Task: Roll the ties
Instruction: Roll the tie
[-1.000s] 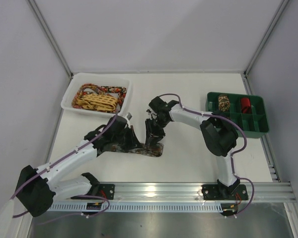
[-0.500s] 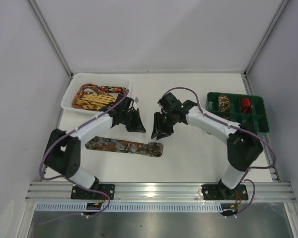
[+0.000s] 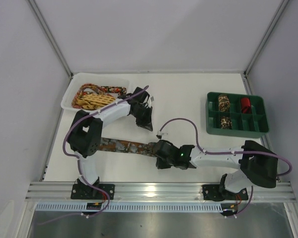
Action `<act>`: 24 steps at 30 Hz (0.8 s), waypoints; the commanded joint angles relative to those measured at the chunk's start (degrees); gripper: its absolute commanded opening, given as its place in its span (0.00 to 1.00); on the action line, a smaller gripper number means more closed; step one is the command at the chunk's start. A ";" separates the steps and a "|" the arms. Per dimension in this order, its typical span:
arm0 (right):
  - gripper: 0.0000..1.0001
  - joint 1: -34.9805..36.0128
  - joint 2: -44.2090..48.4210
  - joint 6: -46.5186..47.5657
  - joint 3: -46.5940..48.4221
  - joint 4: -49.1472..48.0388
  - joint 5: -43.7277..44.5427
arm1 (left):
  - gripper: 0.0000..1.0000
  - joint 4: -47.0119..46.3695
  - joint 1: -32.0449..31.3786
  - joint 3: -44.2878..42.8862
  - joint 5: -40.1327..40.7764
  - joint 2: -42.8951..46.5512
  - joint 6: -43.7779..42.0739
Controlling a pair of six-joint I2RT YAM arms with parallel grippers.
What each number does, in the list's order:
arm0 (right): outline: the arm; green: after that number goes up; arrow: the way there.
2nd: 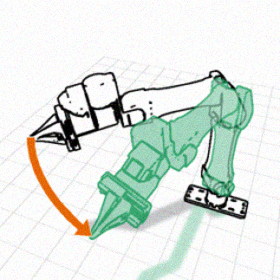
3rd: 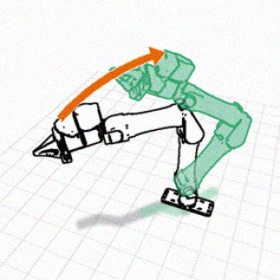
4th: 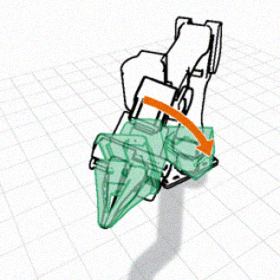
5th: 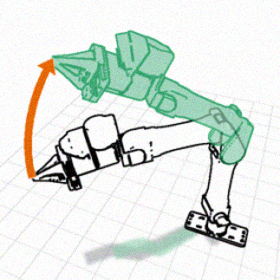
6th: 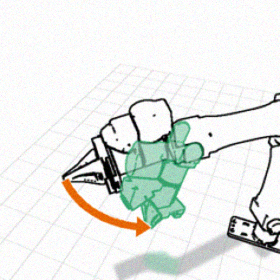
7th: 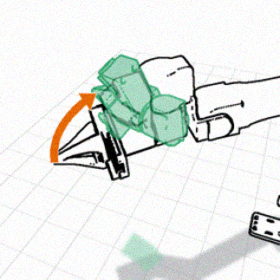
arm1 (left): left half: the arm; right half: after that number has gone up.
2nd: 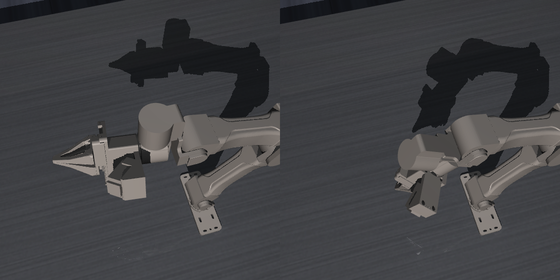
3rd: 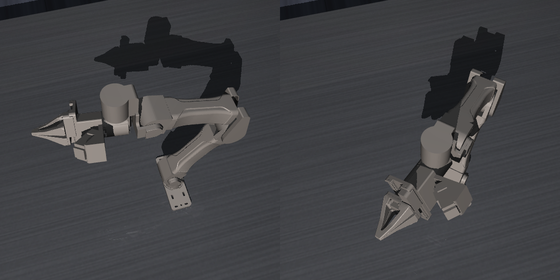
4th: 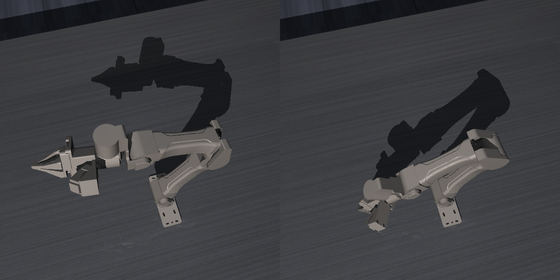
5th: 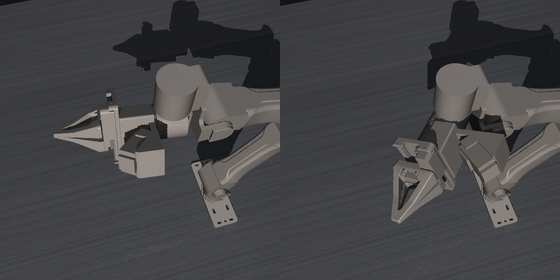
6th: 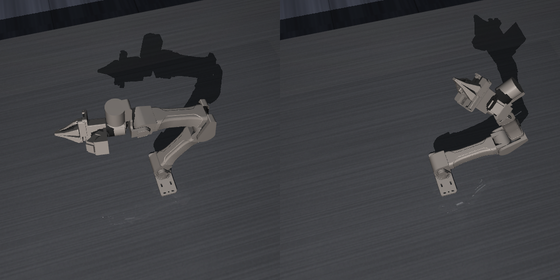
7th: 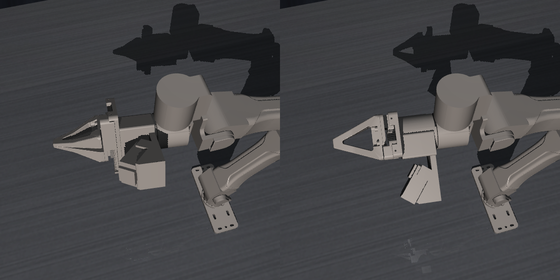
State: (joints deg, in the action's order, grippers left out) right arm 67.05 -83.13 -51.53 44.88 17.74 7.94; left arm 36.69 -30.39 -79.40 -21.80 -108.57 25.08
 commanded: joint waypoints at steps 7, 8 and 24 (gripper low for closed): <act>0.00 6.78 -9.23 -12.34 1.87 -9.13 23.33 | 0.01 7.61 -5.20 -1.20 5.80 -2.87 -3.81; 0.00 7.39 -11.33 -13.93 2.14 -7.99 25.17 | 0.01 7.61 -5.29 -1.03 5.81 -3.04 -3.90; 0.00 8.54 -14.25 -29.85 3.72 2.91 29.50 | 0.00 6.73 -5.82 -0.41 4.23 -4.01 -6.36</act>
State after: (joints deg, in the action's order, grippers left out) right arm 75.05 -98.08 -77.28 50.54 13.76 34.28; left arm 44.27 -35.90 -79.40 -16.34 -112.57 20.40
